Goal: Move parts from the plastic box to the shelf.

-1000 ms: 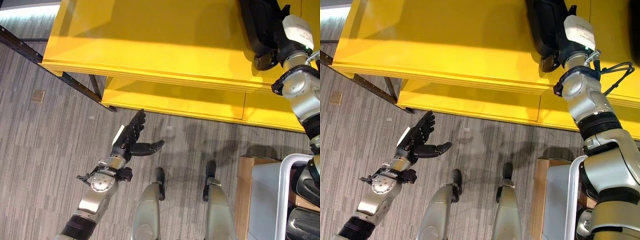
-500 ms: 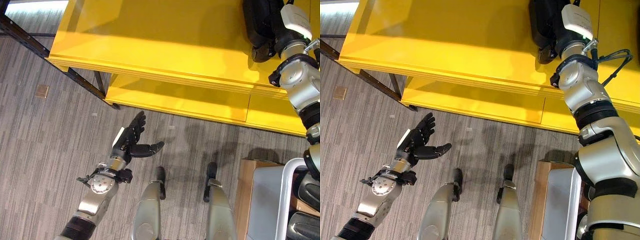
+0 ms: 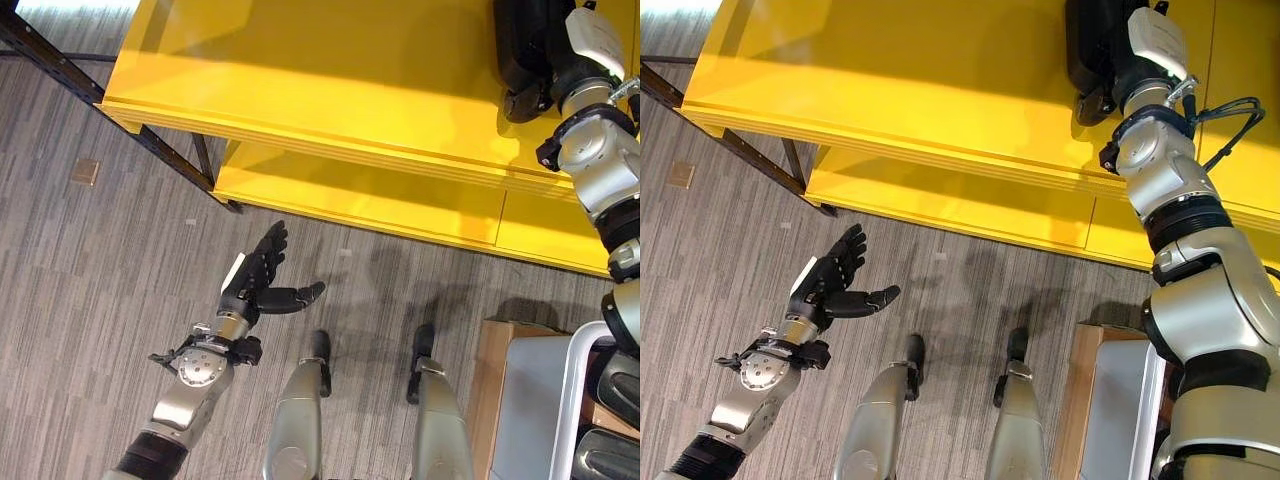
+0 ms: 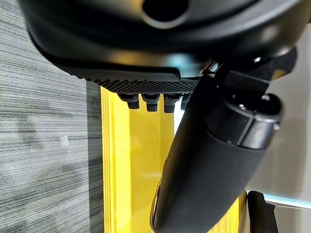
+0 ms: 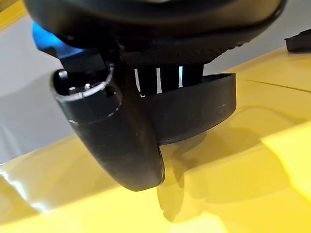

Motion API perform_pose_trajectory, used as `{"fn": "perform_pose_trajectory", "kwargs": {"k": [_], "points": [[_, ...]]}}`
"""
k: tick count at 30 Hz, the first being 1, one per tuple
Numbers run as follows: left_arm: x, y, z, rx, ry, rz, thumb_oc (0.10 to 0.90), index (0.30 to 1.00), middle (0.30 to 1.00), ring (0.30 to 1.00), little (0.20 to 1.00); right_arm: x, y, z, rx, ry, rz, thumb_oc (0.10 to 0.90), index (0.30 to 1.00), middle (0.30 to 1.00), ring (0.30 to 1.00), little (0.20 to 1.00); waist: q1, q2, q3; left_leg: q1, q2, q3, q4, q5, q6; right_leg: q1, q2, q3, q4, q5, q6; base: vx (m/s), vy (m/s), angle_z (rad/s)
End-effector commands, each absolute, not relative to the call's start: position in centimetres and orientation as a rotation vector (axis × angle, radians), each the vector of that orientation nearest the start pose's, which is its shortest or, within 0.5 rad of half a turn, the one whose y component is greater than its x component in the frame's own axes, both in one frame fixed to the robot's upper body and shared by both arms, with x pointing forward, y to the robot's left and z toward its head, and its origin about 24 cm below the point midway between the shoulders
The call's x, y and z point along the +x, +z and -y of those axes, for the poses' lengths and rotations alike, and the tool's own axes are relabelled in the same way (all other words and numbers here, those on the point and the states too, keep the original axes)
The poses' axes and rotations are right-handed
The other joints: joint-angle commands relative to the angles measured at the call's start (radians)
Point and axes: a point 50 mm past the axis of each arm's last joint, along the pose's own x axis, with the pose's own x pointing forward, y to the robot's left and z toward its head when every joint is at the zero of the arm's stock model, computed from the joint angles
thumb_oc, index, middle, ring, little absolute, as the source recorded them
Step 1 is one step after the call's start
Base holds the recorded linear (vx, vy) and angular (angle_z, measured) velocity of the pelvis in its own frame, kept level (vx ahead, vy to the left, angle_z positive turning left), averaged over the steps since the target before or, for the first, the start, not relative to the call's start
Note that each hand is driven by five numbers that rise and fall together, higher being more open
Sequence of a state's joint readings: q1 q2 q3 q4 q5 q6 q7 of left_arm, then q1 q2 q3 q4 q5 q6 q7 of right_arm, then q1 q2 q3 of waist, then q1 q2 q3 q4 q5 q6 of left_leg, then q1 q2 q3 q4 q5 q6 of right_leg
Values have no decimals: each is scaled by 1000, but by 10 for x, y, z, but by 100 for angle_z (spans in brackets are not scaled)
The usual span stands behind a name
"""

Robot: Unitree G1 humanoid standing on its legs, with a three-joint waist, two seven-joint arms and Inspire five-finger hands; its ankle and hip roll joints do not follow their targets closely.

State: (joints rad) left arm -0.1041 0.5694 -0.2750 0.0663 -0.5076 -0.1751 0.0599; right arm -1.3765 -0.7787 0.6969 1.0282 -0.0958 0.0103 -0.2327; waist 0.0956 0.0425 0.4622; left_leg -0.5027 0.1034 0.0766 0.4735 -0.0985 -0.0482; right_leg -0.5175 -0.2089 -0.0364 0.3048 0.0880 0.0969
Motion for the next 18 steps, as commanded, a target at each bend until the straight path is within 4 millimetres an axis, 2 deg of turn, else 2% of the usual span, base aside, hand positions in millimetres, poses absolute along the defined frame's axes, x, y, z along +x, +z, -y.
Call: {"fn": "perform_pose_trajectory", "kwargs": {"k": [1,3,15,18], "points": [[261,102,-190,17,-228,270,900,1000,1000,1000,1000,393,374,232,-1132,-476,521,655,657,657,657,657,33,-15,-70,-32,60,-127,-21,3,-60,55,-26,-5,144,-195,14,0,0,0],[261,102,-190,19,-227,269,900,1000,1000,1000,1000,393,375,231,-1131,-472,524,900,1000,1000,1000,1000,32,-16,-69,-31,59,-126,-21,2,-59,56,-26,-5,144,-195,14,0,0,0],[262,103,-191,15,-221,272,900,1000,1000,1000,1000,393,374,218,-1133,-413,560,900,1000,1000,1000,1000,26,-26,-67,-32,61,-124,-22,6,-60,51,-23,2,141,-188,13,0,0,0],[262,102,-191,16,-218,267,900,1000,1000,1000,1000,390,377,207,-1125,-379,613,900,1000,1000,1000,1000,23,-30,-65,-25,62,-123,-18,0,-62,53,-22,5,145,-192,13,0,0,0]]}}
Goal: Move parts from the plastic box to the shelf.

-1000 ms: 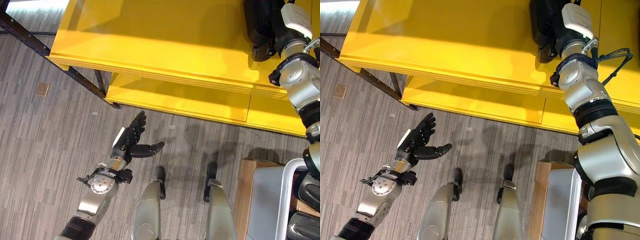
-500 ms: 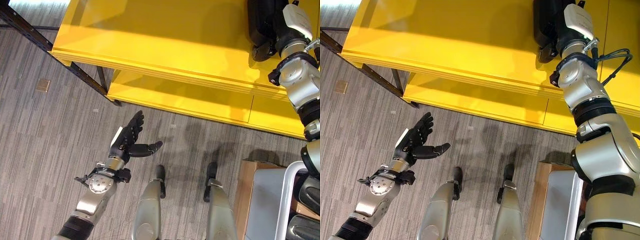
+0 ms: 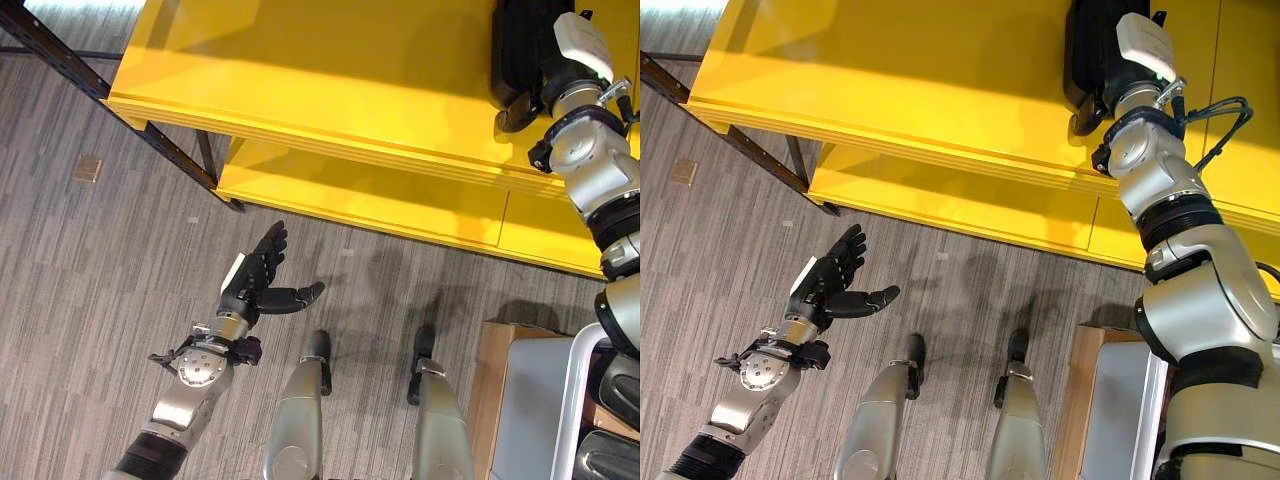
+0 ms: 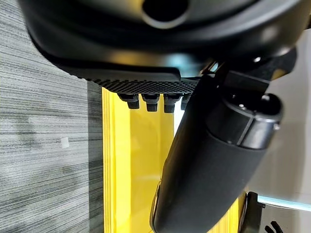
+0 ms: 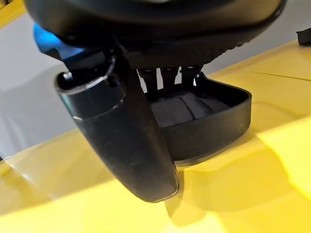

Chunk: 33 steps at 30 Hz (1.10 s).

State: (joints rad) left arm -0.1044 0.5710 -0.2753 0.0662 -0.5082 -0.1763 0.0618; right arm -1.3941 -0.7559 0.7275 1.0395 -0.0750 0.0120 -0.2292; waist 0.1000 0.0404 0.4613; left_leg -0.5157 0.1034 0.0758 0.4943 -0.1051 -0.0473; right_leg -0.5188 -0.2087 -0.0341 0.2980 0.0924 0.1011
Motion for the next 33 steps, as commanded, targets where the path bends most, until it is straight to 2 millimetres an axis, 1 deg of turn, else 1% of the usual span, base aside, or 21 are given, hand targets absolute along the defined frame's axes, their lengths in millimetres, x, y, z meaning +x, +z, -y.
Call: {"fn": "perform_pose_trajectory", "kwargs": {"k": [1,6,13,22,23,27,31,33], "points": [[262,102,-191,17,-218,266,900,1000,1000,1000,1000,390,378,207,-1126,-378,620,900,1000,1000,1000,1000,18,-28,-65,-11,63,-122,-38,6,-63,54,-22,5,152,-197,9,-10,-2,-3],[263,102,-192,19,-219,267,900,1000,1000,1000,1000,386,383,199,-1117,-358,671,900,1000,1000,1000,1000,13,-32,-70,-9,64,-119,-43,11,-64,55,-20,5,146,-191,7,0,0,0],[263,102,-194,23,-214,263,900,1000,1000,1000,1000,374,394,184,-1105,-321,788,900,1000,1000,1000,1000,8,-30,-73,4,67,-114,-45,9,-65,61,-20,11,145,-189,9,0,0,0],[262,99,-196,33,-208,250,900,1000,1000,1000,1000,356,398,171,-1134,-257,911,900,1000,1000,1000,1000,0,-37,-86,18,74,-111,-37,0,-66,70,-18,15,153,-195,8,0,-7,-2],[262,99,-196,32,-208,249,900,1000,1000,1000,1000,351,397,168,-1125,-237,940,900,1000,1000,1000,1000,-4,-39,-87,22,76,-111,-36,-2,-65,73,-18,15,155,-196,8,1,-21,-7],[262,98,-197,44,-205,245,900,1000,1000,1000,1000,346,392,168,-1129,-210,957,900,1000,1000,1000,1000,-11,-45,-91,37,77,-107,-42,-3,-67,86,-17,17,149,-195,9,0,-5,-3],[261,96,-200,54,-188,236,900,1000,1000,1000,1000,338,382,165,-1124,-161,984,900,1000,1000,1000,1000,-21,-52,-100,60,85,-98,-52,-5,-69,104,-14,19,136,-192,8,9,-16,-5],[260,94,-201,52,-186,229,900,1000,1000,1000,1000,331,373,164,-1089,-120,1008,900,1000,1000,1000,1000,-29,-54,-110,80,89,-93,-62,-6,-71,126,-12,22,117,-187,11,23,-14,-7]]}}
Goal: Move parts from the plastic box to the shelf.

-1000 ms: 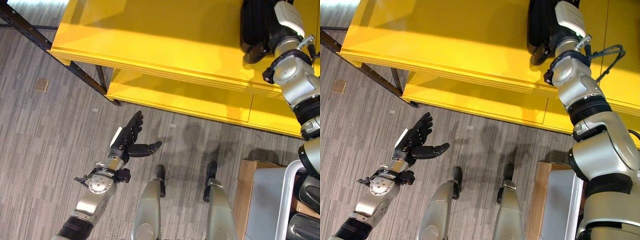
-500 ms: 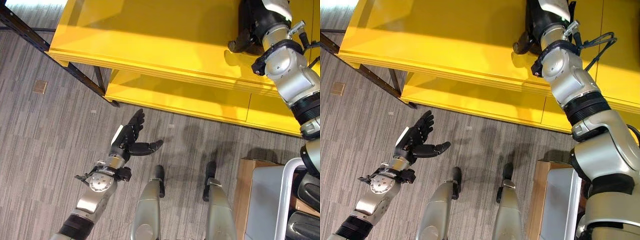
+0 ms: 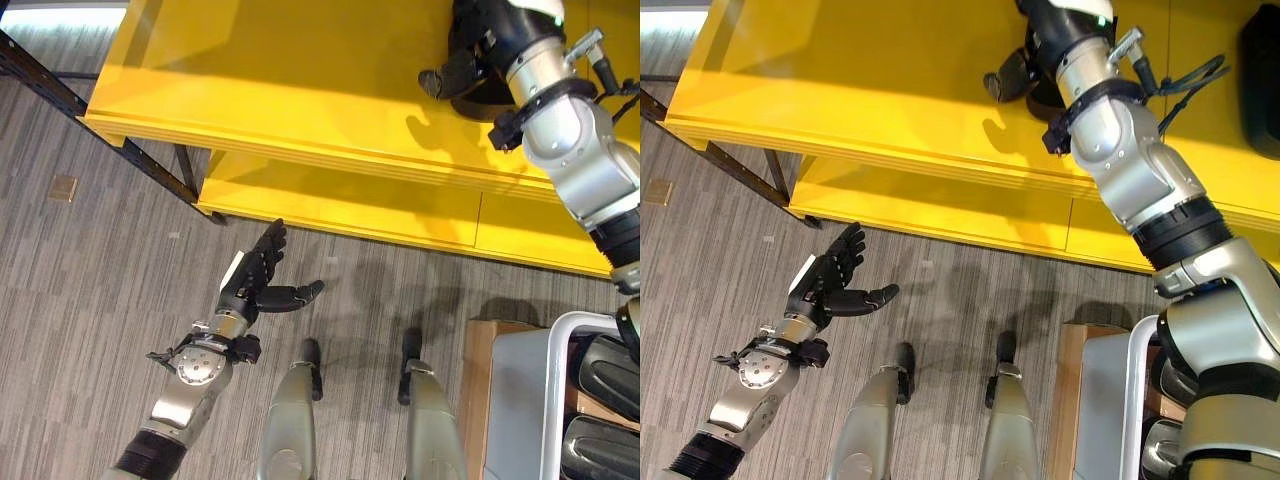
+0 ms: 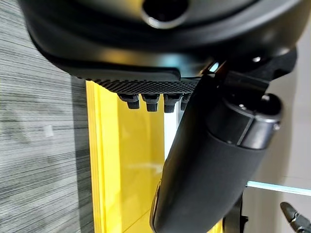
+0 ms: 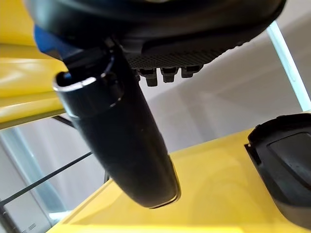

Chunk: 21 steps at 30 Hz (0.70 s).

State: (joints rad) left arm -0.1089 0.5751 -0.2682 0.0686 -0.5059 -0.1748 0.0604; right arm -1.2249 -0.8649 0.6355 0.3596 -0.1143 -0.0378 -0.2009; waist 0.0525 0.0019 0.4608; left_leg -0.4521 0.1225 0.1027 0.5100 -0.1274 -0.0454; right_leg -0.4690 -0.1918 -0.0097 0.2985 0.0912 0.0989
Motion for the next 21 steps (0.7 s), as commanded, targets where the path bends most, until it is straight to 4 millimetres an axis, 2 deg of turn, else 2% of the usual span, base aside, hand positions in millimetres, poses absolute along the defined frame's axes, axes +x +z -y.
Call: {"fn": "perform_pose_trajectory", "kwargs": {"k": [1,12,17,18,19,21], "points": [[260,94,-201,53,-187,227,900,1000,1000,1000,1000,331,372,164,-1088,-121,1006,900,1000,1000,1000,1000,19,-17,-110,18,69,-120,-79,17,-72,78,-29,-2,115,-185,13,17,-10,-8],[255,84,-203,59,-168,191,900,1000,1000,1000,1000,318,323,179,-887,-91,974,900,1000,1000,1000,1000,-7,-30,-147,101,77,-95,-173,44,-71,156,-31,-3,0,-147,28,18,-6,-4],[253,80,-202,58,-169,176,900,1000,1000,1000,1000,313,300,183,-861,-75,932,900,1000,1000,1000,1000,-19,-34,-173,148,76,-85,-236,68,-71,204,-39,-12,-70,-123,37,85,-11,-3],[239,62,-202,36,-140,110,900,1000,1000,1000,1000,291,233,190,-800,-7,802,900,1000,1000,1000,1000,-48,-38,-264,276,84,-49,-389,118,-73,319,-45,-29,-228,-66,55,309,-22,0],[232,55,-203,31,-124,84,900,1000,1000,1000,1000,277,212,205,-857,-5,719,900,1000,1000,1000,1000,-58,-44,-290,316,90,-39,-417,119,-73,352,-44,-30,-248,-66,61,326,-23,10],[231,54,-203,38,-123,83,900,1000,1000,1000,1000,273,209,212,-898,-12,697,900,1000,1000,1000,1000,-60,-47,-298,325,94,-35,-423,120,-74,359,-42,-28,-253,-68,63,73,-3,12]]}}
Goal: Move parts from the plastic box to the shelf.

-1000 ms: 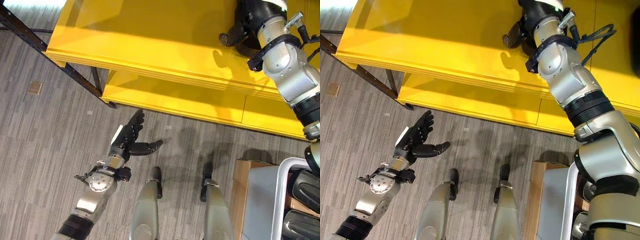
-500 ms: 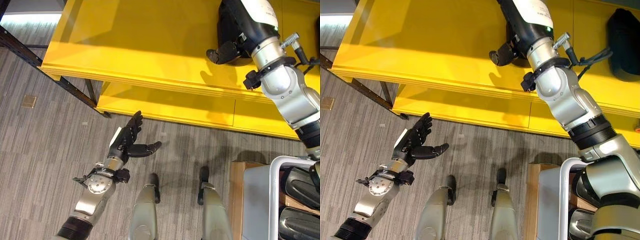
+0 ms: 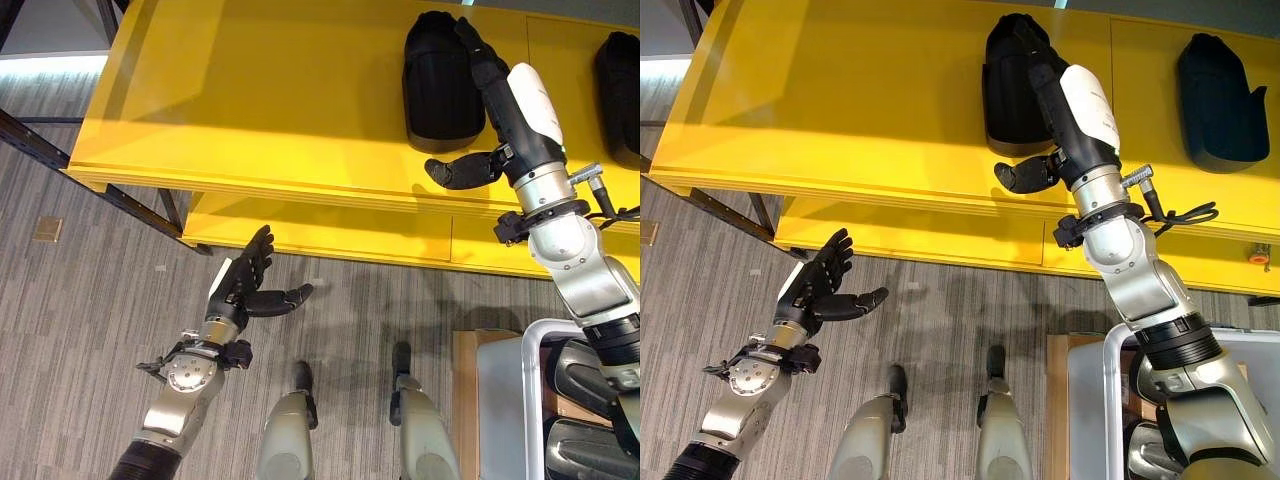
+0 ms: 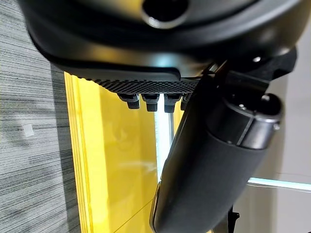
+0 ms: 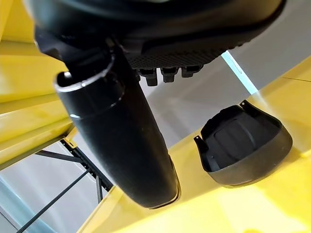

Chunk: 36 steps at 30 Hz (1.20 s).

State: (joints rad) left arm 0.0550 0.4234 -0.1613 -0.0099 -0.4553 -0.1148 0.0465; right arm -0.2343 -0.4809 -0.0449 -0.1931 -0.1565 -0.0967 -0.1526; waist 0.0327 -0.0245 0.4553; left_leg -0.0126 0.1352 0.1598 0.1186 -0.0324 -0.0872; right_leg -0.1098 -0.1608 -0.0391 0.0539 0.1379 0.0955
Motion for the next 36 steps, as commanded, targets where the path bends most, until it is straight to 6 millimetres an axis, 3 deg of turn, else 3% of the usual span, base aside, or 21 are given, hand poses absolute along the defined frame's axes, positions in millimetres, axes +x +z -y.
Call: {"fn": "perform_pose_trajectory", "kwargs": {"k": [1,12,36], "points": [[231,54,-204,39,-119,83,900,1000,1000,1000,1000,272,208,215,-911,-16,687,900,1000,1000,1000,1000,-41,-21,-296,-112,82,-92,-33,24,-32,2,-72,1,-8,-115,67,41,-1,-12],[226,51,-211,45,-77,75,900,1000,1000,1000,1000,255,185,240,-1016,-32,554,900,1000,1000,1000,1000,-58,-28,-327,-77,89,-79,-54,21,-33,26,-67,-2,-18,-120,73,32,2,-12],[223,49,-213,55,-59,64,900,1000,1000,1000,1000,252,172,243,-1016,-14,493,900,1000,1000,1000,1000,-61,-32,-346,-54,94,-71,-61,11,-33,51,-66,-1,-23,-129,75,6,2,1]]}}
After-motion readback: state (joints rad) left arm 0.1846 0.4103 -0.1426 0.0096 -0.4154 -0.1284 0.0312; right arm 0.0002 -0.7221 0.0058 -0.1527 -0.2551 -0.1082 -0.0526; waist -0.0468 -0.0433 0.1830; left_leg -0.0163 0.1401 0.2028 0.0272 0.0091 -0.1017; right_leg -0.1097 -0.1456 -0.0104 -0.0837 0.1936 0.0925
